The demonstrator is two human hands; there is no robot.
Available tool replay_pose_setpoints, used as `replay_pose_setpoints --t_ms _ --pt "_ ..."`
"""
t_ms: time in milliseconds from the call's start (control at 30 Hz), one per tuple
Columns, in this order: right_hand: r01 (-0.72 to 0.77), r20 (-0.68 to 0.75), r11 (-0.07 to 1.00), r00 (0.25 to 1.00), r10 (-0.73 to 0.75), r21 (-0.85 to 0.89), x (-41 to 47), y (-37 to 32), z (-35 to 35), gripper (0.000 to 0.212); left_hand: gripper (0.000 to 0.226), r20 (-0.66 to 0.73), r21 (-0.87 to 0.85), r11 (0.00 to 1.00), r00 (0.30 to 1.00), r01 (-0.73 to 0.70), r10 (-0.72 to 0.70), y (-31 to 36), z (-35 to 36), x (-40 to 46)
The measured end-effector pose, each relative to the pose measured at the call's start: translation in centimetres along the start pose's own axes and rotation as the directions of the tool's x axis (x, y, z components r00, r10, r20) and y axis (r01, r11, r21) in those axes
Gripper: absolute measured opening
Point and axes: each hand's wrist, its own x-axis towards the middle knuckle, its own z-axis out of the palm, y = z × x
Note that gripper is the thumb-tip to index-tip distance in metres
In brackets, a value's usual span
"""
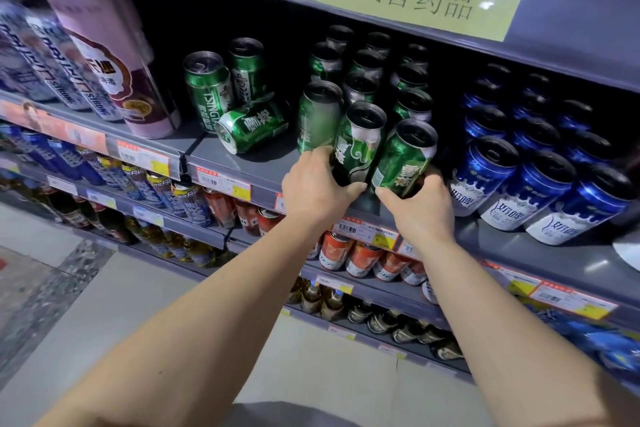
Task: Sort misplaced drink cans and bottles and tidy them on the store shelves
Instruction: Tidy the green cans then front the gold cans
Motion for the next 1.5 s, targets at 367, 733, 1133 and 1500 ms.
replay_pose_setpoints --t_ms 367,733,1133,1500 --pt "-0.030 -0.036 0.999 0.999 0.029 -0.031 0.0 -0.2 0.5 0.054 0.053 -0.011 -0.074 0.992 0.995 0.100 -0.102 0.7 -0.2 0.0" --pt "-0.037 -0.080 0.998 0.996 0.033 -0.047 0.1 -0.4 1.0 0.057 0.042 -0.057 0.017 0.993 0.992 0.115 -0.114 0.8 0.4 0.5" --pt "-0.026 -0.064 0.998 0.998 0.022 -0.062 0.3 -0.4 1.2 0.059 0.064 -0.169 -0.331 0.943 0.981 0.031 -0.092 -1.3 -1.6 1.0" --pt "-0.006 0.061 0.998 0.998 0.002 0.067 1.7 -0.4 0.8 0.054 0.082 0.061 -0.286 0.949 0.991 0.133 -0.120 -3.4 -2.1 6.6"
